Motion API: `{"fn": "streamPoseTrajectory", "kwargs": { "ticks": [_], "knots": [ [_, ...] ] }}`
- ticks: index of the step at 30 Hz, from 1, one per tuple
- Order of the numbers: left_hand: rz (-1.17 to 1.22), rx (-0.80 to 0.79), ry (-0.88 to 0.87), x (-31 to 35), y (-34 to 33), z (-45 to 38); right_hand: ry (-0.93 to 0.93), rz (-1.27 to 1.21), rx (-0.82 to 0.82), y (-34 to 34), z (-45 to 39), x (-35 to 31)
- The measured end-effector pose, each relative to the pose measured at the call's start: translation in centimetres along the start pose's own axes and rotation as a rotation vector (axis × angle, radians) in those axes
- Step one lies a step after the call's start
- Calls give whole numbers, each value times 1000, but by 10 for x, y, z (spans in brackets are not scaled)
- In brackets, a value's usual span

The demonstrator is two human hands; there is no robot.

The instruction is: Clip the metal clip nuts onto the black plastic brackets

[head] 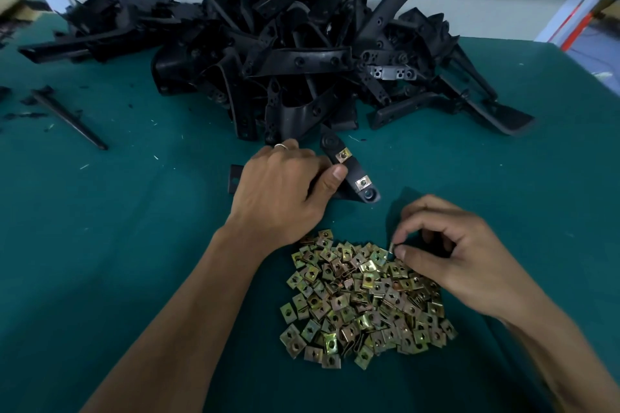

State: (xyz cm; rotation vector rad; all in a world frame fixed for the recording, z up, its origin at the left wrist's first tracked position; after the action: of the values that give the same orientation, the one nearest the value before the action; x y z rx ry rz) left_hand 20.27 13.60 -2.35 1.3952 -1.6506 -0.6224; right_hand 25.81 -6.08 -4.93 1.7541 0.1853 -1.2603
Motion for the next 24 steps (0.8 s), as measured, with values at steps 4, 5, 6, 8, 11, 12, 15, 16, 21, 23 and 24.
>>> {"fn": "streamPoseTrajectory", "kwargs": {
  "ticks": [4,5,6,8,11,12,15,16,21,23,24],
  "knots": [
    [-56,-95,28,-4,-12,-1,58,30,-7,-4,1,-1],
    [-68,-109,29,-4,-13,-1,76,3,23,-3,2,-2],
    [-70,-118,27,-4,-14,-2,85,-53,79,1,2,-2],
    [-40,-88,35,-1,-8,-2,85,-177,273,17,7,2],
    [79,26,124,9,14,-9,108,-165,494,32,21,-9],
    [190,32,166,16,18,-12,124,-152,511,30,28,-18],
    [576,85,234,67,25,-16,63,-234,433,5,46,-41],
    [660,102,249,88,25,-15,27,-284,411,-1,54,-47],
    [900,-44,195,204,0,6,-87,-717,670,24,139,-28],
    [885,-283,111,264,-19,31,-149,-806,882,42,198,-7],
    [867,-401,50,294,-29,50,-176,-863,987,49,231,3]
  ]
}}
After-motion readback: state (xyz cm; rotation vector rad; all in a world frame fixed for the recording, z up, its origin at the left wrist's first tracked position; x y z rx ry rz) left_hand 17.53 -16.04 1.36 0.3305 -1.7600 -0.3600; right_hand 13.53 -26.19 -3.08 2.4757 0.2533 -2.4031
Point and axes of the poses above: each hand's wrist, its own z-axis away from the middle knuckle, its own y-axis out of the back of the hand, x = y × z, the point moved 9 cm from there along -z, towards the middle knuckle, and after that the axes turned 5 degrees about -z, right-handed, at the moved point
